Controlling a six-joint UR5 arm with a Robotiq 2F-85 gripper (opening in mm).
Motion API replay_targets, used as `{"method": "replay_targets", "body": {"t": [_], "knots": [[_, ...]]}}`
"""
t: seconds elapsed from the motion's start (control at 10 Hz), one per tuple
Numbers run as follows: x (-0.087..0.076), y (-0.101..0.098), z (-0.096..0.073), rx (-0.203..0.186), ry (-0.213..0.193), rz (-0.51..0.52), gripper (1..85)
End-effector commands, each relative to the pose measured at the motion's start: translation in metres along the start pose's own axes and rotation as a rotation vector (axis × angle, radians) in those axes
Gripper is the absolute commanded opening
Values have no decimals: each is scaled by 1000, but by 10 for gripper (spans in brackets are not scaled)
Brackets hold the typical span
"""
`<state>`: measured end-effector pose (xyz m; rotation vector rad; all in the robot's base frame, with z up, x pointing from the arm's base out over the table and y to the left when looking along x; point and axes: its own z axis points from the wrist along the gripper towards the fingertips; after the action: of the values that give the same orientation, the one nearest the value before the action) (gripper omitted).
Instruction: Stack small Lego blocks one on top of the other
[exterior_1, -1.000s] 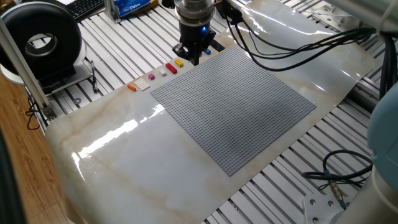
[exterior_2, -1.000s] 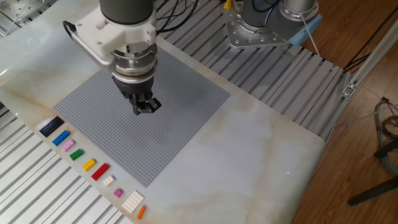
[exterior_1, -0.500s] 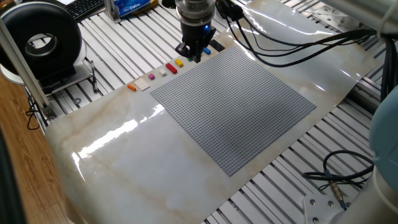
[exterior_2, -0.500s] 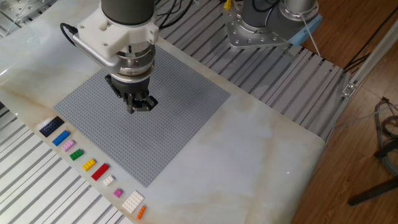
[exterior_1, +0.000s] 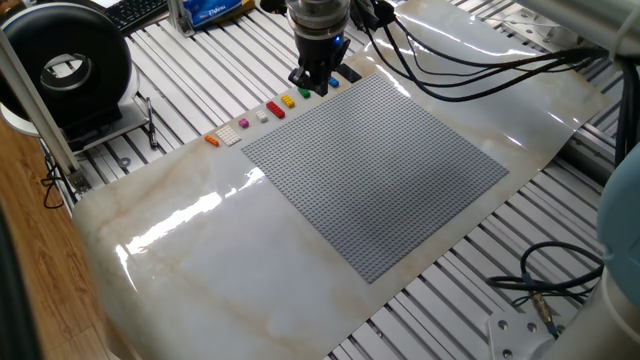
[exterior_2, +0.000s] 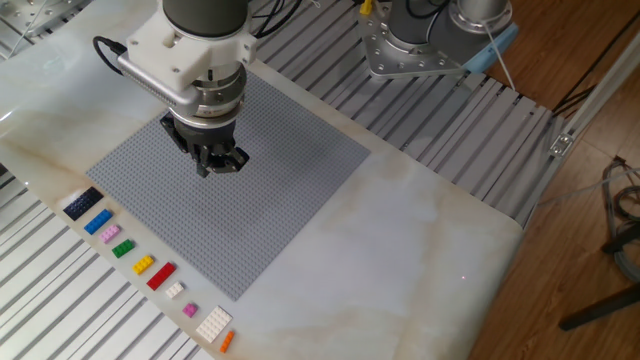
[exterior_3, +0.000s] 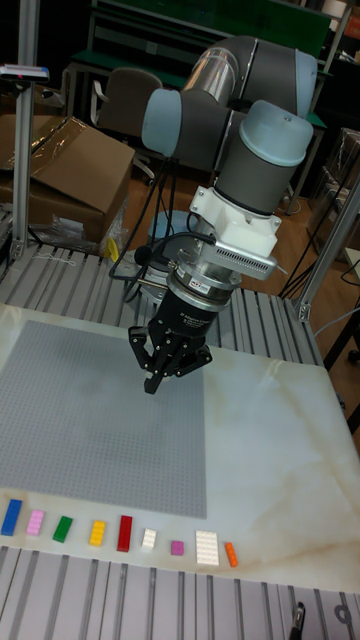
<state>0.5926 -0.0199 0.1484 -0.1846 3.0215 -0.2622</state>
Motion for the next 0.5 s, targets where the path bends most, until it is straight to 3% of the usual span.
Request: {"method": "replay_targets", "body": {"t": [0.0,0.1,0.4], "knots": [[1,2,-1,-9,5,6,10],[1,6,-1,-30,1,16,10],[9,5,-4,-31,32,39,10]]}}
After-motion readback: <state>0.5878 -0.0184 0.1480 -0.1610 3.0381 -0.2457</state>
